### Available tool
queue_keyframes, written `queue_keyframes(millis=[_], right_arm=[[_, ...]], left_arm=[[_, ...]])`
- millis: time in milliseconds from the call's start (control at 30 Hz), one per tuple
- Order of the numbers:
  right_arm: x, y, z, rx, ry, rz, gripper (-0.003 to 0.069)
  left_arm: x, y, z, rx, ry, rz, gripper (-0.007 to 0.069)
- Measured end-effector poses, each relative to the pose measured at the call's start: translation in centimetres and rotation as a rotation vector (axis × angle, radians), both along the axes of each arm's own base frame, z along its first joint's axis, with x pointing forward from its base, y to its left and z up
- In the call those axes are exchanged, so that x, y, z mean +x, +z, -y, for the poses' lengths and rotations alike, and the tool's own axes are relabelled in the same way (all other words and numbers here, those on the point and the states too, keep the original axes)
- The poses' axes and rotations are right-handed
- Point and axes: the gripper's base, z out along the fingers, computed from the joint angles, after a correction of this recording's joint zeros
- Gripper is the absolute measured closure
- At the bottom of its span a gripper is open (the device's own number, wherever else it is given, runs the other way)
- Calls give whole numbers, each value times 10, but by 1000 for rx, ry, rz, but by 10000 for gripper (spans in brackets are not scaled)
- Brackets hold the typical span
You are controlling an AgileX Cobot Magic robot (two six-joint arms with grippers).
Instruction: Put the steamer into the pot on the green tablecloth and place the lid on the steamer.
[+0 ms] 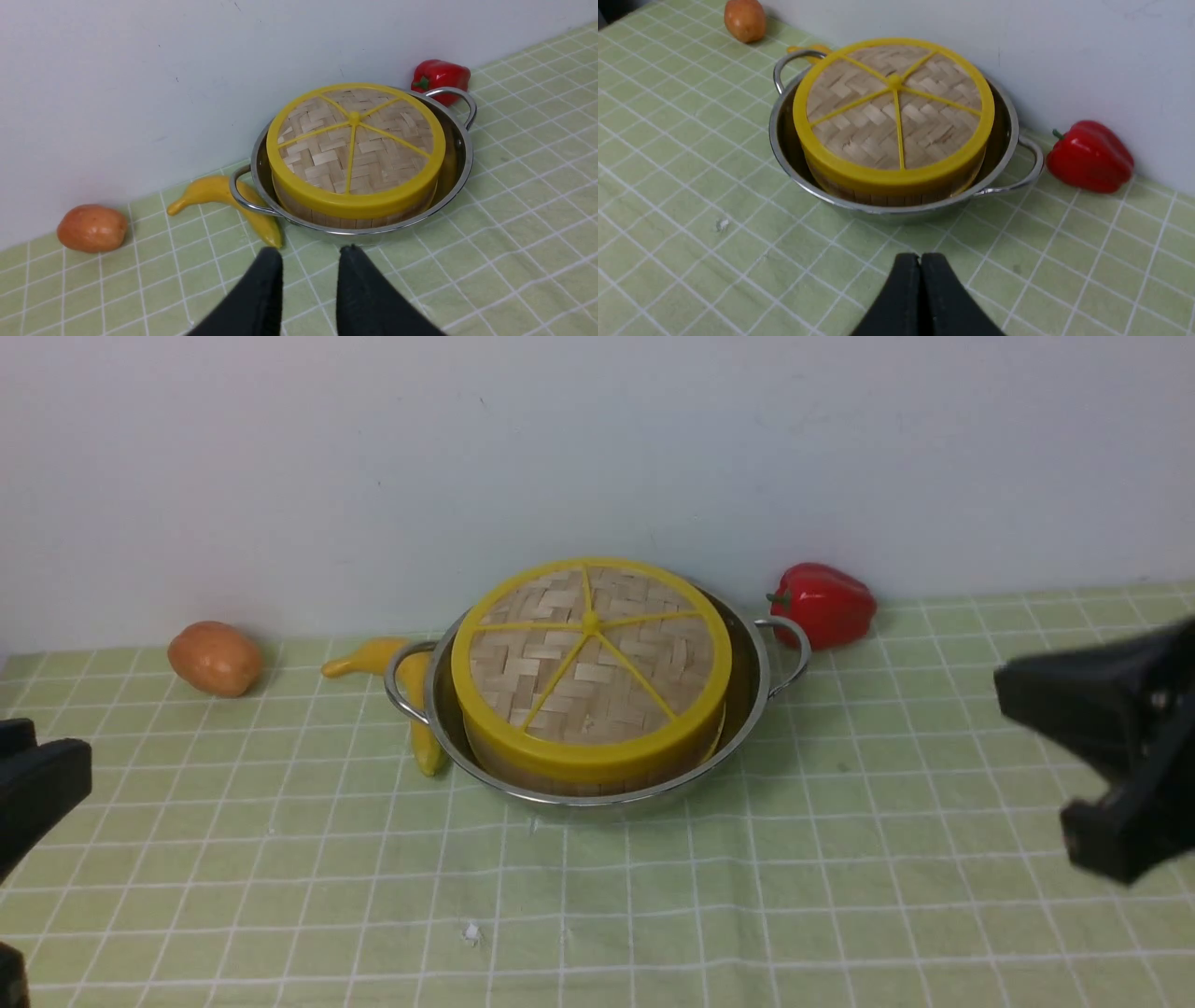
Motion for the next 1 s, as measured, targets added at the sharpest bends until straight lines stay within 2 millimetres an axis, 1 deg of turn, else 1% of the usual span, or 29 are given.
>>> queue_keyframes(millis=[33,67,133,200,267,300,400,433,500,600,667,700,733,833,967,1000], right_arm=[[-6,-20,4,7,-4,16,671],[-10,-30,7,11,-6,26,670],[-17,-43,11,20,-9,42,668],[-24,-50,16,37,-11,67,666],[-27,-50,18,59,-14,101,664],[-28,-49,18,63,-14,107,664],[-29,-45,19,89,-17,142,662],[-30,-45,19,93,-19,141,659],[-30,-45,19,94,-20,139,657],[-30,-45,19,94,-20,139,652],[-30,-45,19,95,-20,139,644],[-30,-45,19,95,-20,139,644],[-30,-45,19,95,-20,139,636],[-30,-45,19,95,-20,139,625],[-30,-44,20,97,-21,142,613],[-31,-43,24,80,-32,162,609]], left_arm=[[0,0,0,-1,0,2,454],[0,1,0,-1,1,8,454],[1,3,0,-11,2,31,454],[1,3,1,-31,-5,39,447],[4,-7,4,-39,-19,21,444],[5,-8,4,-41,-19,21,444],[11,-32,5,-30,-20,-16,444],[15,-48,6,-42,-12,-29,438],[18,-62,6,-56,-3,-37,433],[20,-73,7,-65,4,-49,433],[20,-85,7,-67,7,-76,426],[20,-85,7,-66,7,-78,426],[20,-91,7,-62,7,-92,423],[20,-95,7,-60,8,-101,423],[20,-95,7,-61,10,-98,414],[20,-95,7,-61,10,-97,412]])
